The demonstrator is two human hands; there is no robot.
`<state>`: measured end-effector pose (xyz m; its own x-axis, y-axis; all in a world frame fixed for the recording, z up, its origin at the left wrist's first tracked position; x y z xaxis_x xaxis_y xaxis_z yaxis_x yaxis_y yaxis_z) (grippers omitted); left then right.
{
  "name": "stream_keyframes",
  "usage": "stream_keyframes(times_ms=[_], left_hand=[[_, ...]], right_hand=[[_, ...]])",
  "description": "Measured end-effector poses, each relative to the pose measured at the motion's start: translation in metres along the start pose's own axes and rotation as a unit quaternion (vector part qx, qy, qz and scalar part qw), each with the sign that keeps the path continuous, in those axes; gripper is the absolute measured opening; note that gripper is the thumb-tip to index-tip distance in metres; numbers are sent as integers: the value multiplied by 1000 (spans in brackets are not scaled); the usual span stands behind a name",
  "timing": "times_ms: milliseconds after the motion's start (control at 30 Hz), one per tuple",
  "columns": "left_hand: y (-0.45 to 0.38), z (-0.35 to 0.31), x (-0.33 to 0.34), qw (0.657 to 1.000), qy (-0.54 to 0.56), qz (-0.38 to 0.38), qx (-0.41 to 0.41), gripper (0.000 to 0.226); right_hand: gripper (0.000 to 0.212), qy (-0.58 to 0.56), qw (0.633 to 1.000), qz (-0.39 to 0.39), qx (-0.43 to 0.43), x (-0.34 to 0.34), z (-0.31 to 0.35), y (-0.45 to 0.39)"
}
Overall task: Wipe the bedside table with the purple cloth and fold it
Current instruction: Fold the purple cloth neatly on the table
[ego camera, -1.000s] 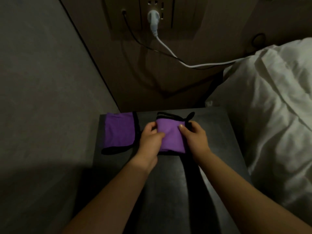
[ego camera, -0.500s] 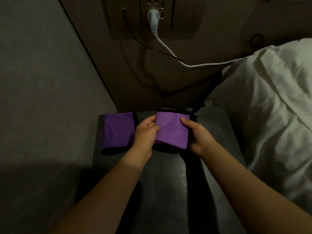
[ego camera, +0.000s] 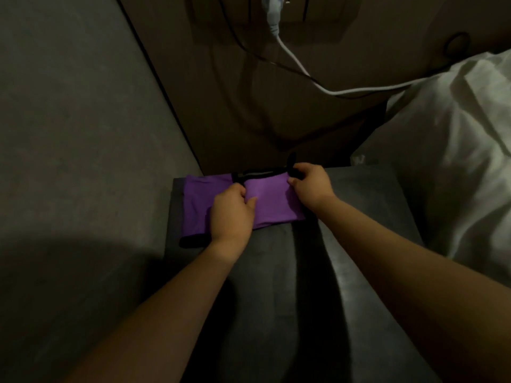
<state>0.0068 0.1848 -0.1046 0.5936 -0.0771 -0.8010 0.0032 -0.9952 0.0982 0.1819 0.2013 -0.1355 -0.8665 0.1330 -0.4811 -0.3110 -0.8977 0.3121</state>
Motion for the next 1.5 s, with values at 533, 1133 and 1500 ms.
stream_keyframes(times_ms=[533,1133,1500], left_hand=[[7,5,52,932,-286,136,173,59],[-29,123,-44,960,-44,-93,-262,44],[-29,102,-42,979,-79,-132,-137,31]], right_hand=[[64,312,918,-94,-228,34,18,39],[60,350,863,82,-356,73,9,69],[50,374,851,75,-362,85,10,69]])
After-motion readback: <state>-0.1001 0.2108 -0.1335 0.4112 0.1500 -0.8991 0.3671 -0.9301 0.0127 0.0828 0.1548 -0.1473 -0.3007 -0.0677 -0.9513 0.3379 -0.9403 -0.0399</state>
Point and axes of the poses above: each hand's wrist, its own y-axis away from the middle knuckle, its own x-axis out of the palm, z = x × y, the point moved 8 cm from there along -y, towards the middle knuckle, and after that the axes turned 3 degrees about -y, right-handed, at the moved point
